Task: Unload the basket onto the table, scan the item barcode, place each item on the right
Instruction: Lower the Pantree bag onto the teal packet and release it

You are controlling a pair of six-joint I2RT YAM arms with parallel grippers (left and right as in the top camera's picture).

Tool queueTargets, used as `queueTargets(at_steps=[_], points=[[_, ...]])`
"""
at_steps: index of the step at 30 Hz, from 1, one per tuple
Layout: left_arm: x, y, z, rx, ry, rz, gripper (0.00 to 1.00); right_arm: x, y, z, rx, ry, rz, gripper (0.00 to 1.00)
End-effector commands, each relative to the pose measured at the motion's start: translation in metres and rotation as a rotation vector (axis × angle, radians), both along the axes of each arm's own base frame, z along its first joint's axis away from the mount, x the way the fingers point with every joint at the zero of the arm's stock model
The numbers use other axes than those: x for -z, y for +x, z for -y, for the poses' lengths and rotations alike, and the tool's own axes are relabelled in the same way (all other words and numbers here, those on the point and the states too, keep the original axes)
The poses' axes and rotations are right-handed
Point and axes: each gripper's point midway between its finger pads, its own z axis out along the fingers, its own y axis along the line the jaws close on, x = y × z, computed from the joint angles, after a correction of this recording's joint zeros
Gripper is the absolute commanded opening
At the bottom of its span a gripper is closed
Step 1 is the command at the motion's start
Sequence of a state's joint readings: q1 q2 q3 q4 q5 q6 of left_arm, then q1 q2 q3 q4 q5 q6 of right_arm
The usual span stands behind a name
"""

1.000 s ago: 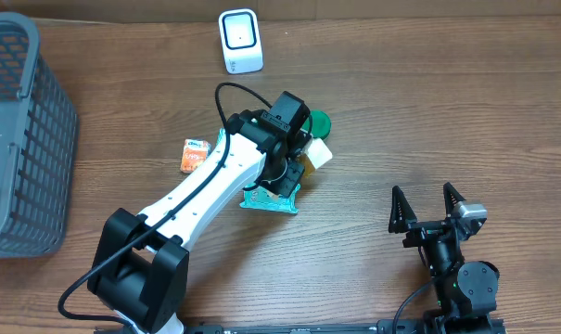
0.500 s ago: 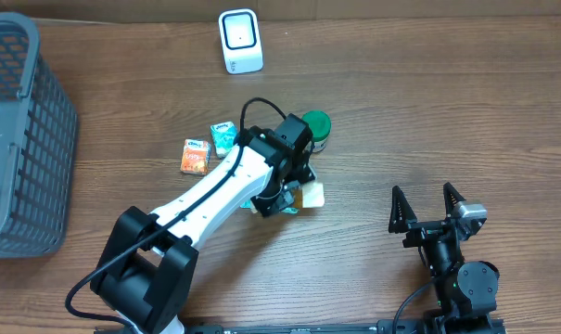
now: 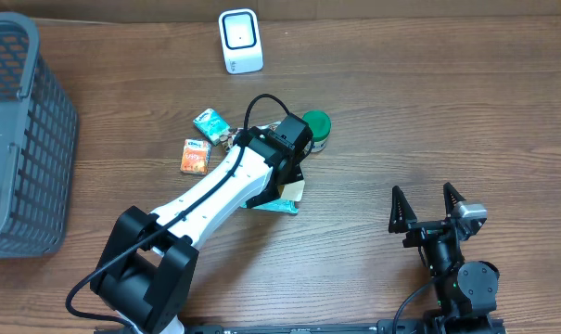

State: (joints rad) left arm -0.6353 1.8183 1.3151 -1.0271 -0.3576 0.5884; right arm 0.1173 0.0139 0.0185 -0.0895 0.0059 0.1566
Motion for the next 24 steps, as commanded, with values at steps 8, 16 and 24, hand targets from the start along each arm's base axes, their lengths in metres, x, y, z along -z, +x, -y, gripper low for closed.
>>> queueTargets(at_steps=[8,16,24], points=[[0.002,-0.008,-0.003,0.020,0.019,-0.035,0.62,0.001,0.000,0.001,0.005,-0.004,0.006,1.00],[0.005,-0.009,0.008,0.027,-0.038,-0.050,1.00,0.001,0.000,0.001,0.005,-0.004,0.006,1.00],[-0.030,-0.020,0.069,0.117,-0.433,-0.100,1.00,0.001,0.000,0.001,0.005,-0.004,0.006,1.00]])
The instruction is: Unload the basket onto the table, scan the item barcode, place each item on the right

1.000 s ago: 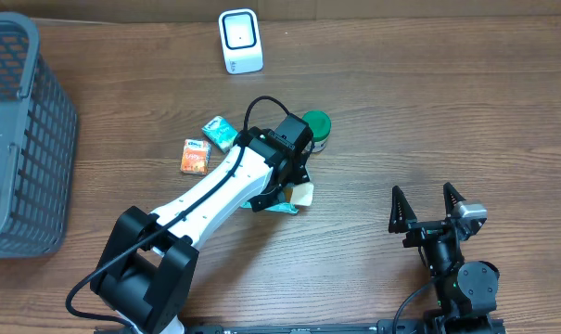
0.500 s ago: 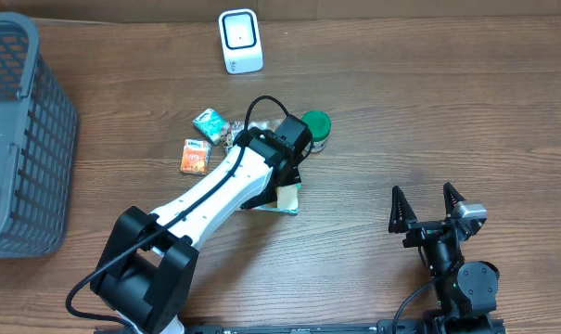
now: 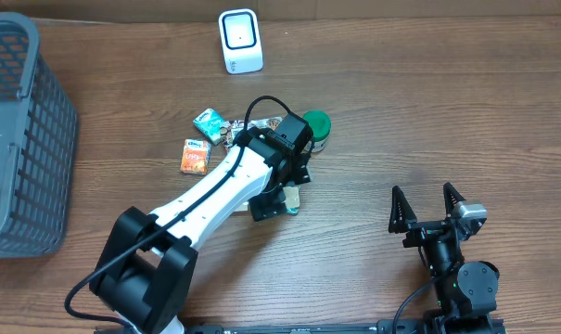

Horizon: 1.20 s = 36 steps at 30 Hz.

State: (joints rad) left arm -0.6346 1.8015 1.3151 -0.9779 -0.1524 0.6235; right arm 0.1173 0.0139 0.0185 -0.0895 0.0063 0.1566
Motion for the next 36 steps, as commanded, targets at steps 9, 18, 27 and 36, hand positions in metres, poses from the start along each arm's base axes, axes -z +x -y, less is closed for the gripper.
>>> queueTargets(at_steps=[9,18,27,36], points=[[-0.157,0.008,0.025,-0.238,-0.649,0.213,1.00,0.001,0.000,0.001,0.005,-0.004,0.006,1.00],[-0.201,0.023,-0.062,-0.828,-0.828,0.283,0.99,0.001,0.000,0.001,0.005,-0.004,0.006,1.00],[-0.188,0.020,-0.132,-1.166,-0.883,0.165,1.00,0.001,0.000,0.001,0.004,0.000,0.005,1.00],[-0.183,0.017,-0.191,-1.236,-0.821,0.246,1.00,-0.005,-0.008,-0.033,-0.198,0.006,0.029,1.00]])
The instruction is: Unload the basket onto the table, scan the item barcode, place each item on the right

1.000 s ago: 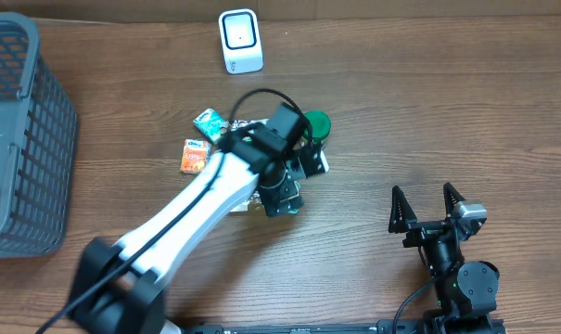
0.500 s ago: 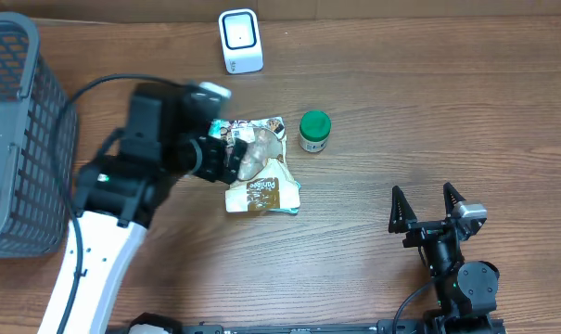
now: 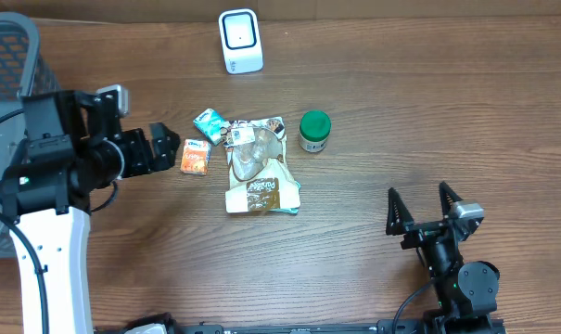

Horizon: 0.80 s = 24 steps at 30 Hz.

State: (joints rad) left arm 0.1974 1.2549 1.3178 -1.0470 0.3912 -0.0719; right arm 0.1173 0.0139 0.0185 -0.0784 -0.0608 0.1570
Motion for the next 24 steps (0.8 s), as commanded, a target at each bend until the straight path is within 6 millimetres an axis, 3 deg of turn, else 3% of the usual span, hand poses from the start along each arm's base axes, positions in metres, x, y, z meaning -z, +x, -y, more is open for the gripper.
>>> queueTargets(at_steps=[1,5,11,17,24], points=[[-0.001,0.001,-0.015,-0.012,0.078,0.010,1.00,-0.005,-0.008,-0.027,-0.167,0.003,0.026,1.00],[0.002,0.000,-0.029,-0.056,0.144,-0.006,1.00,-0.025,-0.014,-0.036,-0.226,0.004,0.051,1.00],[0.003,0.000,-0.030,-0.060,0.150,-0.007,1.00,-0.062,-0.016,-0.047,-0.292,0.008,-0.027,1.00],[0.002,0.001,-0.030,-0.073,0.142,-0.007,1.00,-0.097,0.007,-0.059,-0.354,0.014,-0.247,1.00],[0.002,0.001,-0.030,-0.073,0.142,-0.007,1.00,-0.114,0.050,-0.065,-0.354,0.016,-0.581,1.00]])
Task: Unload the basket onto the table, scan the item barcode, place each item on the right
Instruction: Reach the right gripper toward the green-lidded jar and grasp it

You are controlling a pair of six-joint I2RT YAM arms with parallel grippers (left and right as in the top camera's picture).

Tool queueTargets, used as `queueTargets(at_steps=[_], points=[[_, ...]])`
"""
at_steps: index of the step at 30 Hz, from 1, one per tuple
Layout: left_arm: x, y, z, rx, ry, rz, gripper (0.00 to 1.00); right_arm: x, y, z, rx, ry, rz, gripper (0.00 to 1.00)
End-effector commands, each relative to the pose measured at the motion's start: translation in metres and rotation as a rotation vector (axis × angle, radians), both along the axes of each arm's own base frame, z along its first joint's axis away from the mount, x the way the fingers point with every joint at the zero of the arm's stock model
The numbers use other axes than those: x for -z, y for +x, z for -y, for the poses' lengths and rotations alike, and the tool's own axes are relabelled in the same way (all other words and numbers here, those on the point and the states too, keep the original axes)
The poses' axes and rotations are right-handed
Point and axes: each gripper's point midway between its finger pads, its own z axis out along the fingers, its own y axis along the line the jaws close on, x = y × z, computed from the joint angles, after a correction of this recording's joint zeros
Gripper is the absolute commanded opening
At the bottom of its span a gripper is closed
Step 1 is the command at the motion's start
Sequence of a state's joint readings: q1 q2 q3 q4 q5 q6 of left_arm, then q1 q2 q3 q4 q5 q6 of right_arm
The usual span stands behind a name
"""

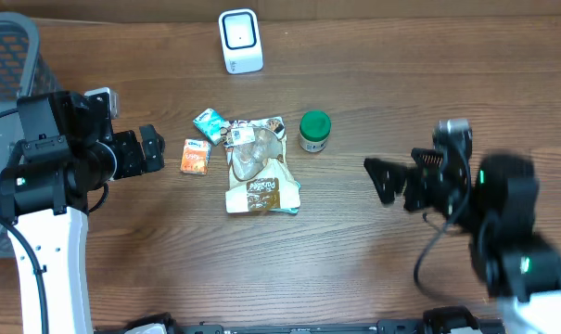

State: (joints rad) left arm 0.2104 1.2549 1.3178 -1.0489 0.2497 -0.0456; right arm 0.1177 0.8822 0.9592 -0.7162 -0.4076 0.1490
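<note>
The white barcode scanner (241, 40) stands at the back of the table. Below it lie a teal packet (209, 122), an orange packet (196, 156), a clear bag with a brown label (257, 174) and a green-lidded jar (314, 131). My left gripper (152, 151) hovers just left of the orange packet, open and empty. My right gripper (380, 180) points left, to the right of the bag and below the jar. It is blurred, and its fingers look apart with nothing between them.
A grey mesh basket (20, 102) fills the far left, partly behind my left arm. The brown wooden table (401, 83) runs to the right of the jar and in front of the bag.
My right arm has left its spot at the front right edge and now reaches left toward the middle. The left gripper has drawn back slightly to the left. The items have not moved.
My left gripper was down on the clear bag beside the jar, and stayed there with the bag bunched under it. Then it was back at the left, open, with the bag lying flat. The right arm stayed at the front until now.
</note>
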Motion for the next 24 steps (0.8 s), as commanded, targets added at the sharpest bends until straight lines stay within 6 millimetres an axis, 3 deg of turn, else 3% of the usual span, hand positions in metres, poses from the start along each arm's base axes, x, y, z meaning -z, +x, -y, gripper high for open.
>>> queueTargets(at_steps=[1,6,15,24], points=[[-0.004,0.002,-0.003,-0.001,0.013,0.013,1.00,-0.019,0.027,-0.005,-0.034,-0.032,-0.053,1.00],[-0.005,0.002,-0.003,-0.001,0.013,0.013,1.00,-0.007,0.058,-0.012,-0.060,-0.065,-0.244,1.00],[-0.004,0.002,-0.003,-0.001,0.013,0.013,1.00,0.036,0.112,-0.036,-0.129,-0.042,-0.293,1.00],[-0.004,0.002,-0.003,-0.001,0.013,0.013,1.00,0.061,0.158,-0.053,-0.022,-0.369,-0.325,1.00]])
